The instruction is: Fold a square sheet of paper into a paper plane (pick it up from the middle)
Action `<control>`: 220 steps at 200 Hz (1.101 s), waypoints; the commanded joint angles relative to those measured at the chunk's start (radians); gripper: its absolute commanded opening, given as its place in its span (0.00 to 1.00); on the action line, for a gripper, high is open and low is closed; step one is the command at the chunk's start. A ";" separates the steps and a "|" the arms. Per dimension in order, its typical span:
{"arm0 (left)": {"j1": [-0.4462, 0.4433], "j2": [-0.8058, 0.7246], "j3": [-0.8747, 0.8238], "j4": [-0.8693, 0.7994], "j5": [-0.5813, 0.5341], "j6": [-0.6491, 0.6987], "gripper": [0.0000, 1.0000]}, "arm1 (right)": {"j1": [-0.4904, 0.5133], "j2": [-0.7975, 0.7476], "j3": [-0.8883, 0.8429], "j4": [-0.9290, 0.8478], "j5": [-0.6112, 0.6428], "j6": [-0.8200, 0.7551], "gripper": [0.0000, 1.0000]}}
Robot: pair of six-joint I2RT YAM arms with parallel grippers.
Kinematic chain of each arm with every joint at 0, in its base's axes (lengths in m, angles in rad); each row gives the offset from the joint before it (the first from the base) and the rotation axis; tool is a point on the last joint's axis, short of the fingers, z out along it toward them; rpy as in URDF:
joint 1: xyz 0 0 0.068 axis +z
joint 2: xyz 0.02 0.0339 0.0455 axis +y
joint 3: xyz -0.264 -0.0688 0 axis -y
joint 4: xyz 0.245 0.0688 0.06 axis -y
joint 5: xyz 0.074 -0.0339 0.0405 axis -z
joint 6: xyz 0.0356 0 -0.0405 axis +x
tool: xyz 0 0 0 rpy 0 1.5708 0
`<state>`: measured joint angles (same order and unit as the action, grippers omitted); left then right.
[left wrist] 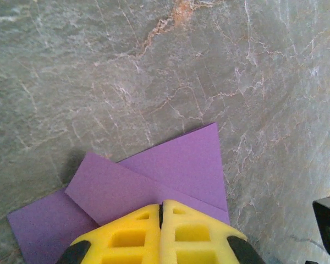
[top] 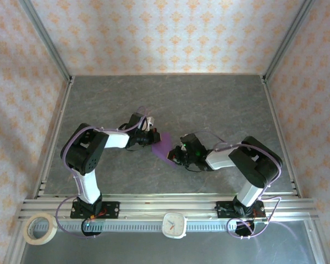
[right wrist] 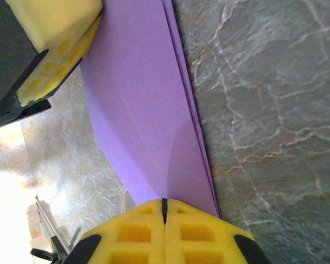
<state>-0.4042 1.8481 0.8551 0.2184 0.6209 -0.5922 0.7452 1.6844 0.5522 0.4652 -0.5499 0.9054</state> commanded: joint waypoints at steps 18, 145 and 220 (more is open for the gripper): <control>0.011 -0.071 0.072 -0.103 -0.064 0.032 0.08 | 0.002 0.019 -0.023 -0.154 0.029 0.003 0.00; -0.064 -0.018 -0.041 0.021 0.073 0.011 0.03 | 0.002 0.018 -0.027 -0.199 0.064 -0.007 0.00; 0.150 0.042 0.023 -0.087 -0.019 0.036 0.00 | 0.002 0.012 -0.059 -0.180 0.057 -0.010 0.00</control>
<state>-0.3256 1.8511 0.8356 0.2150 0.7231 -0.6006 0.7452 1.6749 0.5537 0.4385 -0.5381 0.9081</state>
